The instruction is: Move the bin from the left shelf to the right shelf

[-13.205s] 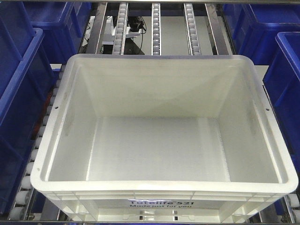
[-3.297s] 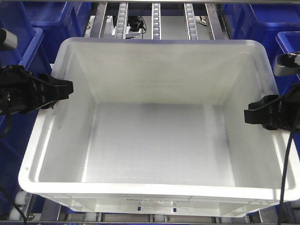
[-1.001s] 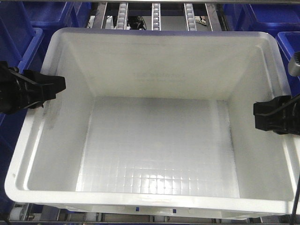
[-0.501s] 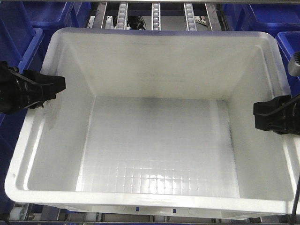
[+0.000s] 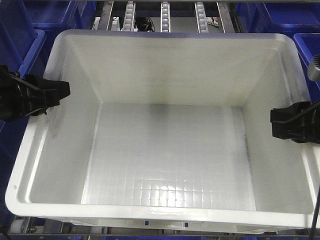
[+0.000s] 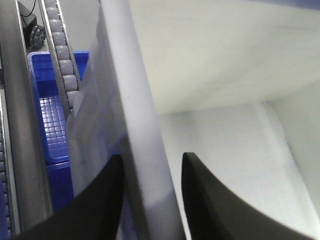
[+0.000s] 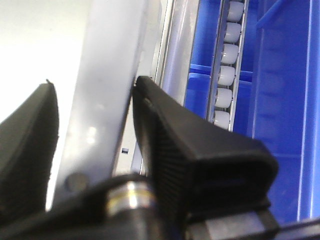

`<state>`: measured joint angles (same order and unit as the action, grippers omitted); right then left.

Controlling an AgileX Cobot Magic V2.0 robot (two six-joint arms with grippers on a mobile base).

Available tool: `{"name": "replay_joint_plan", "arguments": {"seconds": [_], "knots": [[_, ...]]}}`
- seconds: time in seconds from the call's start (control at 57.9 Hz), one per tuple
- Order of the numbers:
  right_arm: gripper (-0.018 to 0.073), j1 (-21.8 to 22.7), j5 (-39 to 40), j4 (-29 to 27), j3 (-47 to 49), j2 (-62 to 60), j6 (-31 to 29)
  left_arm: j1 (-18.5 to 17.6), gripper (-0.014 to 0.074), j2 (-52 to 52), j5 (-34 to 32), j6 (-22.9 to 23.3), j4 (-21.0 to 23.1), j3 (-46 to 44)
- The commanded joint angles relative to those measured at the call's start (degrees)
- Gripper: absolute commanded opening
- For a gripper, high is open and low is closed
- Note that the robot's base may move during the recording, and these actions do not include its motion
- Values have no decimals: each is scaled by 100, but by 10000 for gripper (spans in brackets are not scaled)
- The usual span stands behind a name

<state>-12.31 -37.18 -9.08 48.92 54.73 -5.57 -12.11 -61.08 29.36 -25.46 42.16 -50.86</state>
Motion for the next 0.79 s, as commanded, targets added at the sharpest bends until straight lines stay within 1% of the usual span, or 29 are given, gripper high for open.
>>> {"name": "replay_joint_plan", "arguments": {"seconds": [0.0, 0.777], "knots": [[-4, -24, 927, -417, 249, -104, 51, -107, -3, 212, 109, -134, 619, -247], [-4, -24, 915, -417, 249, -104, 51, -107, -3, 212, 109, -134, 619, -247]]}}
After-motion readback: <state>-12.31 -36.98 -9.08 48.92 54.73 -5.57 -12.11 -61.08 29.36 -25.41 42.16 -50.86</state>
